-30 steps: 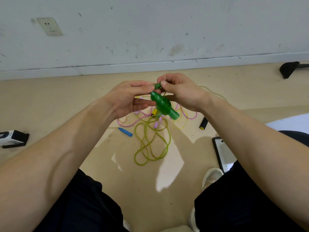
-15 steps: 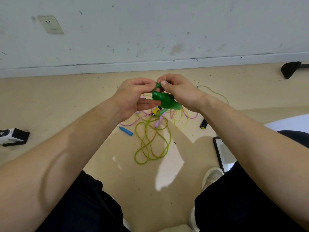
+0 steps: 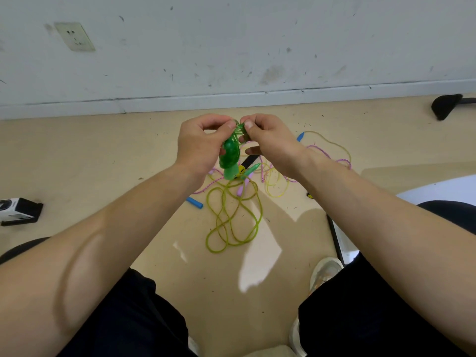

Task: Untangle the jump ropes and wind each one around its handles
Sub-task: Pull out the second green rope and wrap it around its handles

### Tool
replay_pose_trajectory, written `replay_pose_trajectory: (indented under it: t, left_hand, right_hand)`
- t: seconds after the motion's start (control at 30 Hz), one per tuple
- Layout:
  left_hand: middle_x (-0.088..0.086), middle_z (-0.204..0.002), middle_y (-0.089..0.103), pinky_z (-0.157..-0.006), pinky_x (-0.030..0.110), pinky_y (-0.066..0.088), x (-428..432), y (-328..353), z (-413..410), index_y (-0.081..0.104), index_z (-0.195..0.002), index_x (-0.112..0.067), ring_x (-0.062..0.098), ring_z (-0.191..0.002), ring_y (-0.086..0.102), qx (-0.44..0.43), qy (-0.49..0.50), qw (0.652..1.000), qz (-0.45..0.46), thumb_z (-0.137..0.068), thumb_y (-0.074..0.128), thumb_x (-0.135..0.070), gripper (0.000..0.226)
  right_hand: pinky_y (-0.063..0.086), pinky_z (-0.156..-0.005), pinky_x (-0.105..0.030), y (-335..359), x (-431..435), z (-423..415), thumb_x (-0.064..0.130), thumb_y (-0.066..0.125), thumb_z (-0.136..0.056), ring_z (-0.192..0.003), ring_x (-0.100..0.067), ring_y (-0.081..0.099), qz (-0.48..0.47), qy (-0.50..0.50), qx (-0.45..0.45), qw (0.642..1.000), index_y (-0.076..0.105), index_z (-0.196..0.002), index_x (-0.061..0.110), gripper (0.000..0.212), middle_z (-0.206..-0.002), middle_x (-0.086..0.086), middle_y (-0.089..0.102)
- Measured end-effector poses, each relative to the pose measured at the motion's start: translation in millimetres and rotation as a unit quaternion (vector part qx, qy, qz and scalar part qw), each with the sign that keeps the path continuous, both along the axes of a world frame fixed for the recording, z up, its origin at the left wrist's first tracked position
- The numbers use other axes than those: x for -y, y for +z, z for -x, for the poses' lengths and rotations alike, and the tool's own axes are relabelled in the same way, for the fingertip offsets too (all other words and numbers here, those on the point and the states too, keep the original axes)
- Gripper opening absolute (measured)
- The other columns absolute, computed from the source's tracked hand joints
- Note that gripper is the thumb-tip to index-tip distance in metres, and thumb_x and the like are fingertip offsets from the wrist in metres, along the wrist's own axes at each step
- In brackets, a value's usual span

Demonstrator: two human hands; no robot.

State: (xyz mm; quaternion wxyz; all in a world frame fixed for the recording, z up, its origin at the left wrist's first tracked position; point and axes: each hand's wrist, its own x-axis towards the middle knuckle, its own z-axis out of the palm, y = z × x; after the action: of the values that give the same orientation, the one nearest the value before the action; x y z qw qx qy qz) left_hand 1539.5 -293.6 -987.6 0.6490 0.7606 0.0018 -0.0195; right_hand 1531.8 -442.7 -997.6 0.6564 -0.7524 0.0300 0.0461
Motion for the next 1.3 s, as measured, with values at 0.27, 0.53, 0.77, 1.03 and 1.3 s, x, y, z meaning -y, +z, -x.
replay_pose_trajectory:
  t: [0.27,0.53,0.77,1.03,1.3]
  left_hand:
    - [0.004,-0.089,0.076,-0.082,0.041,0.061,-3.6,-2.8,-8.0,0.070,-0.086,-0.019,0.019,-0.087,0.072,0.025,-0.018,0.999,-0.009,-0.094,0.065,-0.013,0.011]
    - [0.003,-0.085,0.071,-0.065,0.046,0.062,-4.1,-3.5,-5.1,0.062,-0.087,-0.024,0.019,-0.078,0.071,0.077,0.005,0.994,-0.080,-0.096,0.061,-0.018,0.011]
    - [-0.006,-0.081,0.061,-0.072,0.050,0.059,0.6,-10.2,-4.8,0.059,-0.093,-0.021,0.021,-0.081,0.066,0.108,0.023,0.986,-0.126,-0.097,0.059,-0.025,0.005]
    - [0.010,-0.082,0.066,-0.064,0.032,0.060,-0.8,-0.6,-8.5,0.065,-0.081,-0.007,0.022,-0.075,0.067,-0.065,-0.069,0.995,-0.024,-0.096,0.063,-0.021,0.021]
    - [0.000,-0.095,0.064,-0.071,0.041,0.059,-9.2,6.5,-7.8,0.061,-0.099,-0.017,0.023,-0.076,0.064,-0.180,-0.123,0.974,0.059,-0.096,0.064,-0.028,0.011]
  right_hand:
    - [0.049,-0.081,-0.028,0.1,4.2,0.1,0.016,0.043,-0.106,-0.088,-0.007,0.054,0.054,0.017,0.003,0.998,0.059,-0.103,0.019,0.017,-0.092,0.011,0.056]
    - [0.058,-0.079,-0.036,7.5,1.9,4.1,0.008,0.055,-0.096,-0.090,-0.022,0.071,0.027,0.009,0.025,0.999,0.067,-0.090,0.015,0.015,-0.104,-0.019,0.070]
    - [0.062,-0.079,-0.042,3.9,-2.3,7.2,0.020,0.074,-0.089,-0.080,-0.026,0.074,0.013,-0.044,0.042,0.998,0.071,-0.088,0.006,0.015,-0.084,-0.016,0.075]
    - [0.061,-0.074,-0.038,-2.0,0.9,4.9,0.019,0.083,-0.078,-0.077,-0.019,0.073,0.074,-0.058,0.034,0.995,0.066,-0.089,0.017,0.020,-0.082,-0.007,0.075]
    - [0.056,-0.074,-0.025,-6.1,-1.7,5.3,0.021,0.081,-0.078,-0.070,-0.001,0.065,0.156,-0.036,0.026,0.987,0.073,-0.090,0.025,0.015,-0.080,0.009,0.072]
